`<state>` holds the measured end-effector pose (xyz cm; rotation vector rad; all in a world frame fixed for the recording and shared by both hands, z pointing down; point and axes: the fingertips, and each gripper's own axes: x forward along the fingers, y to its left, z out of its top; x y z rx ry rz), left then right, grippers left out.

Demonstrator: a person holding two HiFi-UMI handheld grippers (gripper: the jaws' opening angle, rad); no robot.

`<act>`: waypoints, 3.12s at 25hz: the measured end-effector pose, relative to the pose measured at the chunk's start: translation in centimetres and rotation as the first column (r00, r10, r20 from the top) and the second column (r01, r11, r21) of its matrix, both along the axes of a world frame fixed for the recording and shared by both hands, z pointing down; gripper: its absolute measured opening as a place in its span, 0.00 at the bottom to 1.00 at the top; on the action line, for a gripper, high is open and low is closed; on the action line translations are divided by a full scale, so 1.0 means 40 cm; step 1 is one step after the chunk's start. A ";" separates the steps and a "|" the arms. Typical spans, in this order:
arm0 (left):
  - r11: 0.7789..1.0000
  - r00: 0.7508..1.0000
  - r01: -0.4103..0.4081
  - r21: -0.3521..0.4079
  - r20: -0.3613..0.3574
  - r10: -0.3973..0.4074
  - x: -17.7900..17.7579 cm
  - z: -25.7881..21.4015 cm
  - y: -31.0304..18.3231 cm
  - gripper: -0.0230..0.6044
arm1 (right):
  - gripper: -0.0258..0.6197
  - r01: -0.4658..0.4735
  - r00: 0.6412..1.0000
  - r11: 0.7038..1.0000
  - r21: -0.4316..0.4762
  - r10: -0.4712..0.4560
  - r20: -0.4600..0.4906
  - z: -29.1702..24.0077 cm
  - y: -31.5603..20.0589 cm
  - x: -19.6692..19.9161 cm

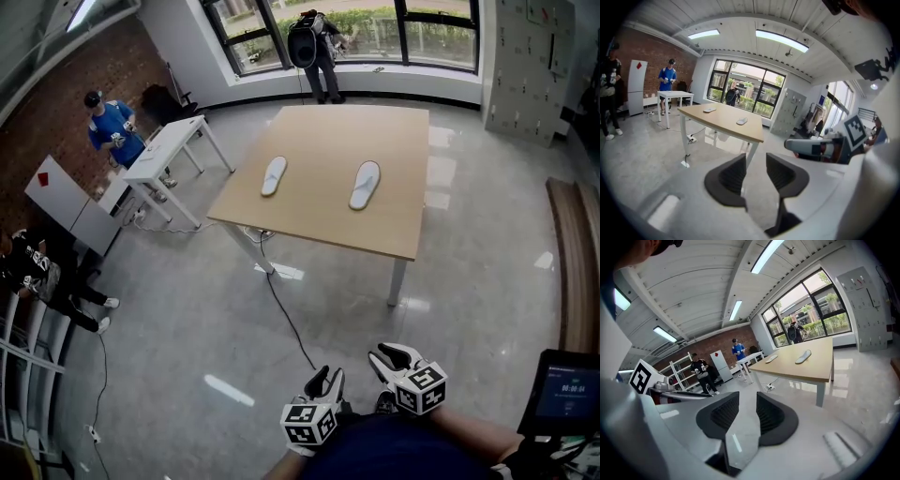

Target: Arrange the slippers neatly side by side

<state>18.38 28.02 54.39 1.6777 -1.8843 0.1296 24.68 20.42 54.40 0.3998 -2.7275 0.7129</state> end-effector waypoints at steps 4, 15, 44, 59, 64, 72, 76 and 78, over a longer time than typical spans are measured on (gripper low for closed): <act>1.000 1.000 0.026 -0.006 0.016 -0.026 -0.024 -0.027 0.001 0.24 | 0.16 -0.026 0.999 1.000 -0.013 0.026 0.036 -0.023 -0.025 -0.008; 0.999 0.999 -0.006 -0.043 -0.035 0.005 -0.111 0.002 -0.066 0.23 | 0.15 -0.057 0.998 0.998 -0.009 0.057 0.016 -0.029 -0.107 -0.083; 0.999 0.982 -0.006 -0.039 -0.190 -0.001 -0.715 0.077 -0.263 0.17 | 0.11 0.028 0.988 0.995 0.095 -0.013 -0.151 -0.018 -0.267 -0.687; 0.983 0.969 0.172 -0.070 -0.165 -0.182 -0.921 0.068 -0.425 0.15 | 0.09 0.146 0.987 0.989 0.039 -0.143 -0.068 -0.010 -0.495 -0.936; 0.986 0.972 0.156 -0.063 -0.165 -0.165 -0.923 0.057 -0.465 0.13 | 0.09 0.146 0.987 0.989 0.022 -0.144 -0.073 -0.012 -0.521 -0.948; 0.992 0.984 0.120 -0.050 -0.124 -0.125 -0.944 0.038 -0.734 0.13 | 0.09 0.107 0.993 0.994 0.003 -0.107 -0.053 -0.004 -0.776 -0.960; 0.997 0.992 0.075 -0.020 -0.101 -0.076 -0.931 0.030 -0.857 0.13 | 0.09 0.069 0.996 0.998 -0.004 -0.069 -0.052 0.014 -0.867 -0.944; 0.999 0.995 0.033 -0.014 -0.093 -0.035 -0.918 0.025 -0.901 0.12 | 0.09 0.043 0.998 0.999 -0.012 -0.044 -0.054 0.020 -0.897 -0.933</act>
